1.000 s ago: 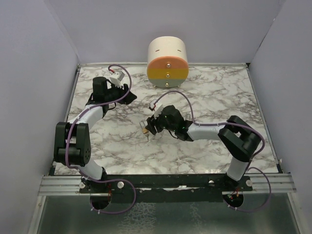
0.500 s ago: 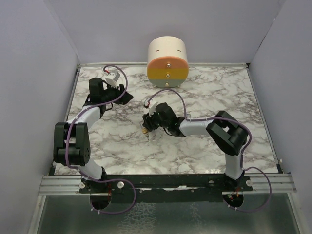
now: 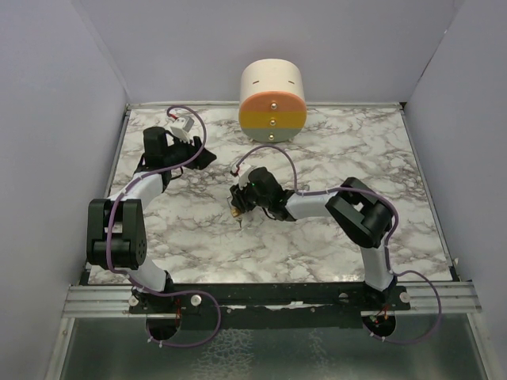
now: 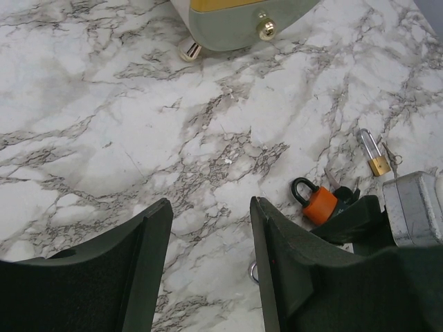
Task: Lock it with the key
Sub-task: Pick up the lock from the center of the board.
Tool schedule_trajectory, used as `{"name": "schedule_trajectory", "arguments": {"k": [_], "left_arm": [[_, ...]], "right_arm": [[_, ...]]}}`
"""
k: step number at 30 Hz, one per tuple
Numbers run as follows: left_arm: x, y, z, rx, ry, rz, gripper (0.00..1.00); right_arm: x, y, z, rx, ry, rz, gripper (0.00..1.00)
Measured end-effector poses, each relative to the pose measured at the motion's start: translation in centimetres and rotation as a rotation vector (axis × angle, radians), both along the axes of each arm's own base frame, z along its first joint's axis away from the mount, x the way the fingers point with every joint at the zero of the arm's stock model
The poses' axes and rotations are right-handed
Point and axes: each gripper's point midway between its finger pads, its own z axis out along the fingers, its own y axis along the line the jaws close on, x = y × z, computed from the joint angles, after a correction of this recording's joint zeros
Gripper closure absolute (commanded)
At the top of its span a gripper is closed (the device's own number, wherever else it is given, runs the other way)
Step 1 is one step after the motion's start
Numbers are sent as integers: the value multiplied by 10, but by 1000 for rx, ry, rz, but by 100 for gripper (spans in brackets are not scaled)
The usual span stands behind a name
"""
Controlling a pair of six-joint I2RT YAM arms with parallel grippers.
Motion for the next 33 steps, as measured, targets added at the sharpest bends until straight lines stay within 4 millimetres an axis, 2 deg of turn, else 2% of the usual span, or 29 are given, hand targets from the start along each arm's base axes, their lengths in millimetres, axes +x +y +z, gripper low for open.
{"name": "schedule_trajectory", "arguments": {"k": [13,15,20,33], "left_arm": [[-1,0,-1,-2,1,0,47],[-1,0,-1,-4,0,1,47],[0,1,0,-4,-3,3,47],[-1,1,5,-20,-1,5,47]], "right_arm": [[-1,3,-7,-39,-18,2,62],[-1,5,-8,-51,-32,1,66],[-2,8,-9,-77,-56,-7,98],[-2,5,-7,-106,-90,-36,99]]}}
